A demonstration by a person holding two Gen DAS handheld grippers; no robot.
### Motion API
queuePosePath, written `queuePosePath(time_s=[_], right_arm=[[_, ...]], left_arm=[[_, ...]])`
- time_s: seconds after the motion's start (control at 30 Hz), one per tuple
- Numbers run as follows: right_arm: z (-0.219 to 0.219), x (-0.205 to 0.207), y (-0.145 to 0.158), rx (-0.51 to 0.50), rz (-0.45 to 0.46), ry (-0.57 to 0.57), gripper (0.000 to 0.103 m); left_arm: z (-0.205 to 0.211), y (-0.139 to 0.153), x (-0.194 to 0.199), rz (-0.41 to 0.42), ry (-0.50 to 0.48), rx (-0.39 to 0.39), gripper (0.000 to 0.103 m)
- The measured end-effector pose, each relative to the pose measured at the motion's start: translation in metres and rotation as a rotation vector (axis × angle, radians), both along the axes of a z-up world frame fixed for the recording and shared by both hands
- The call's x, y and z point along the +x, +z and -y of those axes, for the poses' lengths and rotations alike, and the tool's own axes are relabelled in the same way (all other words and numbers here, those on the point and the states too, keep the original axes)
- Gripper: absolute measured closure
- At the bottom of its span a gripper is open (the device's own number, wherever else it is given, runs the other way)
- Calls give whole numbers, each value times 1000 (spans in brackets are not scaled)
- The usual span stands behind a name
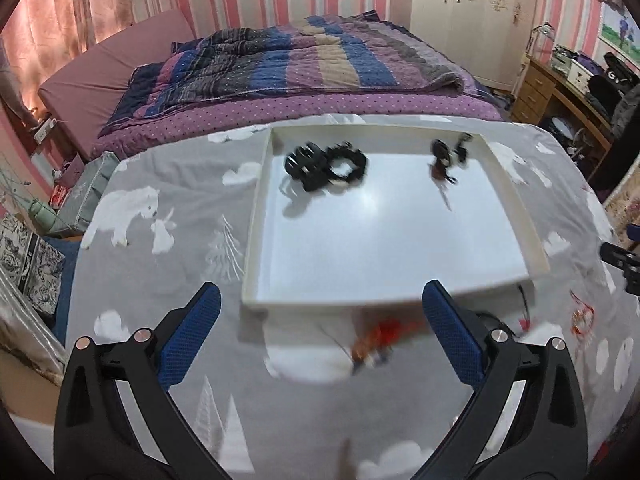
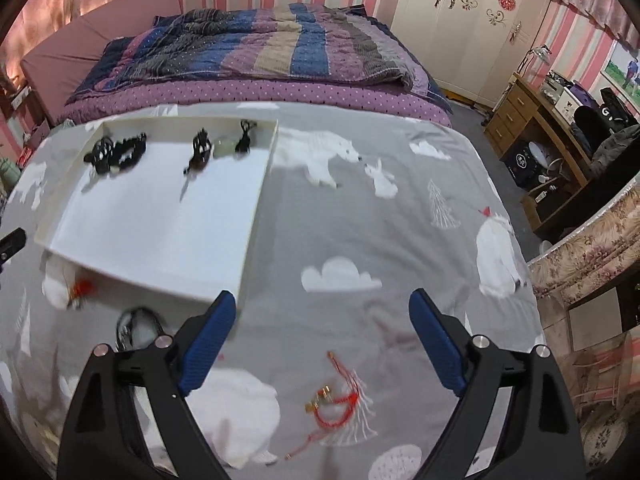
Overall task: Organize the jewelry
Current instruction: 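Open both tools to drop the items, then move toward the red tassel charm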
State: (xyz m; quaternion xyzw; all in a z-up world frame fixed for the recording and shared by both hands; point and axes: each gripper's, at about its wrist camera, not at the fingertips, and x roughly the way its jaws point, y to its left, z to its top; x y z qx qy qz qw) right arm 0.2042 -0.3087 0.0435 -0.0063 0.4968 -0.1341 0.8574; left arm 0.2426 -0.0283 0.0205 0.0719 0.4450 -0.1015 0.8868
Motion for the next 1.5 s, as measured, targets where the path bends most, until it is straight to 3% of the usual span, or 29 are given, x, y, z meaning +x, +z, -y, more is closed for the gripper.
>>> queuePosePath(time_s=[0.23, 0.53, 0.73, 0.97, 1.27, 1.5], right_arm=[[13, -31, -17, 24, -20, -34, 14], [18, -61, -41, 29, -61, -40, 14], [18, -71, -55, 23, -99, -26, 14], [18, -73, -66, 16, -131, -16, 14], [20, -67, -71, 25, -153, 0, 14], [21, -65, -75, 37, -164, 4, 14]], left_arm=[[9, -10, -40, 6, -23, 6, 3], [17, -40, -70, -72, -49, -24, 3], [36, -56, -88, -103, -101, 2, 3], [46, -72, -93, -154, -133, -18, 3], [66, -78, -94, -155, -178, 0, 4], [80, -85, -93, -187, -230, 0, 16]])
